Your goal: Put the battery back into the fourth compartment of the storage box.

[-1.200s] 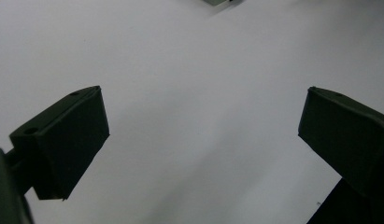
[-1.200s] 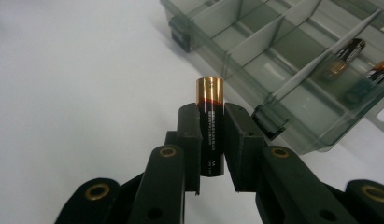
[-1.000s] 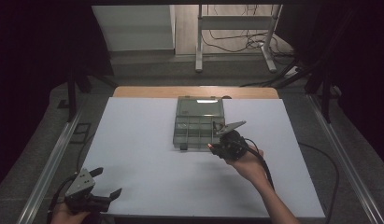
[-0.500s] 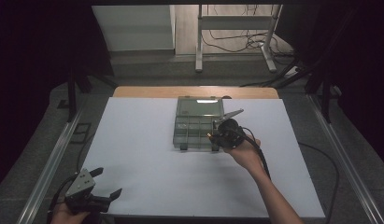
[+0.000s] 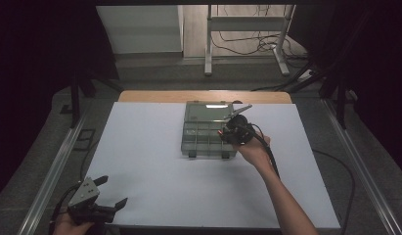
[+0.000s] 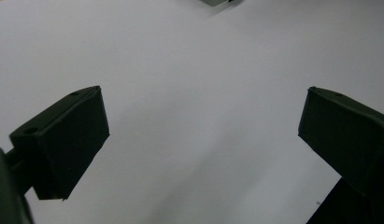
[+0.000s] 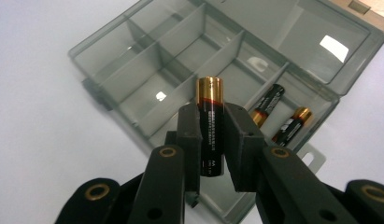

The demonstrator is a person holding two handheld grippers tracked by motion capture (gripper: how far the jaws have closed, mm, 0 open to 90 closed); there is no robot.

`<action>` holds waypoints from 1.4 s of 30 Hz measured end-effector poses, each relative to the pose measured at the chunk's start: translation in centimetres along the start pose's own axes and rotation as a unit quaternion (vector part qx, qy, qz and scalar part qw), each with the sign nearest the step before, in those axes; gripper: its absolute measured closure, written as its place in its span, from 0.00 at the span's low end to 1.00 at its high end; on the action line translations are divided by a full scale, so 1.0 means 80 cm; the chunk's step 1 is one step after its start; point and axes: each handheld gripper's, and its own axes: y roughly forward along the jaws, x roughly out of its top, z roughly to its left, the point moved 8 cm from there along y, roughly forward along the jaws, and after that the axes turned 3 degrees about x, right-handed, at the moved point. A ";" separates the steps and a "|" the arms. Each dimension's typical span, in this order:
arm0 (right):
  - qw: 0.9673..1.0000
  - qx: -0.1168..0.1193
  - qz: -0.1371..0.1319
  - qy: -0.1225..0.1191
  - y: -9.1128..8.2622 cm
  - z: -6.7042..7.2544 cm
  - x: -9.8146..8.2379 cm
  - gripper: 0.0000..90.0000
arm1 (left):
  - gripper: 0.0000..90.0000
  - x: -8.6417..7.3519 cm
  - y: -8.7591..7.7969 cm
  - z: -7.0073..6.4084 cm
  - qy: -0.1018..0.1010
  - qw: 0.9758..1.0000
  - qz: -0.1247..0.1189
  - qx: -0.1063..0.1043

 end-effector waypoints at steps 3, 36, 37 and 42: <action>1.000 -0.007 0.000 0.003 0.002 -0.007 0.005 0.85 | 0.03 0.000 0.000 0.000 -0.001 1.000 0.000 0.000; 0.997 -0.059 0.013 0.057 0.035 -0.061 0.013 0.59 | 0.03 0.000 -0.001 0.000 0.002 1.000 -0.004 -0.003; 0.997 -0.058 0.012 0.053 0.034 -0.059 0.012 0.57 | 0.03 0.000 -0.001 0.000 0.002 1.000 -0.003 -0.002; 0.998 -0.048 0.010 0.040 0.031 -0.050 0.005 0.46 | 0.03 0.000 -0.001 -0.001 0.004 1.000 -0.002 -0.001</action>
